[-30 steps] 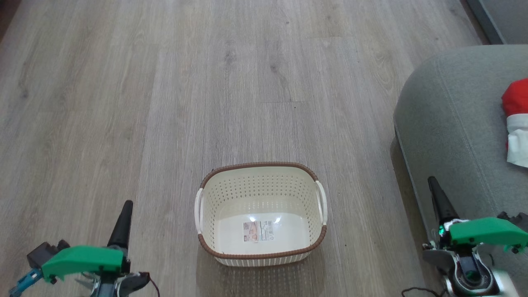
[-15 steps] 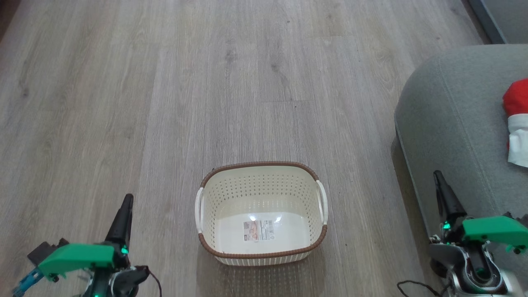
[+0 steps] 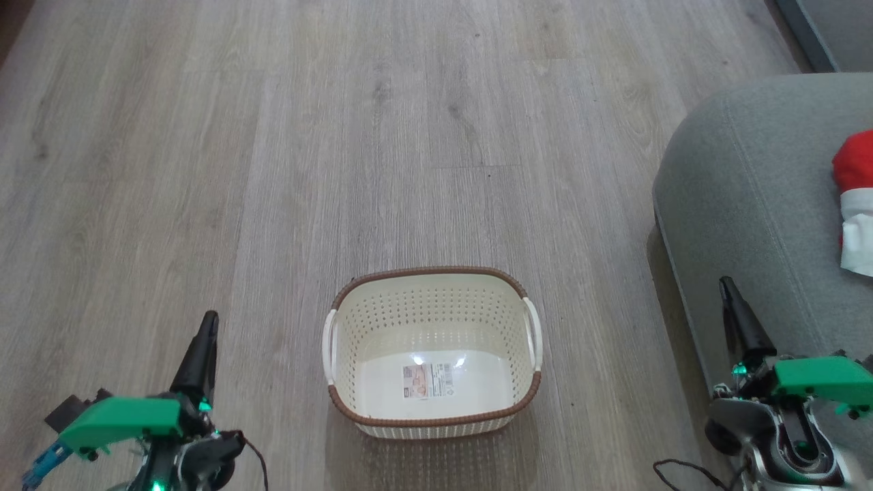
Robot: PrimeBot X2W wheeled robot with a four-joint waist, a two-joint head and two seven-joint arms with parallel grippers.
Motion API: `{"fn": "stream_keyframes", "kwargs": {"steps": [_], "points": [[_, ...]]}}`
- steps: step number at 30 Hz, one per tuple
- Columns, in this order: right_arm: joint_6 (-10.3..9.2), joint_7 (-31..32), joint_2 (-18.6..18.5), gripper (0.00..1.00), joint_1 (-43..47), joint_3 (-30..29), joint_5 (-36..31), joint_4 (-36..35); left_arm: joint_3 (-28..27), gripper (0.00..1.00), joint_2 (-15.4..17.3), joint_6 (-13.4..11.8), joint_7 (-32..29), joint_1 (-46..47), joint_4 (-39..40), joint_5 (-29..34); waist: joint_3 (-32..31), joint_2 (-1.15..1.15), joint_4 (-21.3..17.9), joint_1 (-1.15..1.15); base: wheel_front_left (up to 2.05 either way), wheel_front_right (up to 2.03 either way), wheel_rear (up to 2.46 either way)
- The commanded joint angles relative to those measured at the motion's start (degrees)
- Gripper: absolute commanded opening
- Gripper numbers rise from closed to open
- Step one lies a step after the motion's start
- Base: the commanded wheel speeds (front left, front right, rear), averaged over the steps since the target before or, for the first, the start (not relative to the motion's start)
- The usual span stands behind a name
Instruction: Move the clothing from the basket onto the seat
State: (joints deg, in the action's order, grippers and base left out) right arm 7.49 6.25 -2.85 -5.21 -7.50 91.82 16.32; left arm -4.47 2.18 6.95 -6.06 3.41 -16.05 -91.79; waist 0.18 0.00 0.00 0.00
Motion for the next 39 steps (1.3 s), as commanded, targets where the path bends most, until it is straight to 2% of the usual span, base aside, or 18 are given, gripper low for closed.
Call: {"fn": "stream_keyframes", "kwargs": {"steps": [1,39], "points": [[0.00,0.3,0.0,0.00,-1.0,1.0,0.3,-2.3,-2.1,0.00,0.7,0.5,-0.4,2.8,2.0,-0.4,0.0,0.00,0.0,0.00,0.00,0.00,0.00],[0.00,0.2,0.0,0.00,-1.0,1.0,0.3,-2.3,-2.1,0.00,0.7,0.5,-0.4,2.8,2.0,-0.4,0.0,0.00,0.0,0.00,0.00,0.00,0.00]]}}
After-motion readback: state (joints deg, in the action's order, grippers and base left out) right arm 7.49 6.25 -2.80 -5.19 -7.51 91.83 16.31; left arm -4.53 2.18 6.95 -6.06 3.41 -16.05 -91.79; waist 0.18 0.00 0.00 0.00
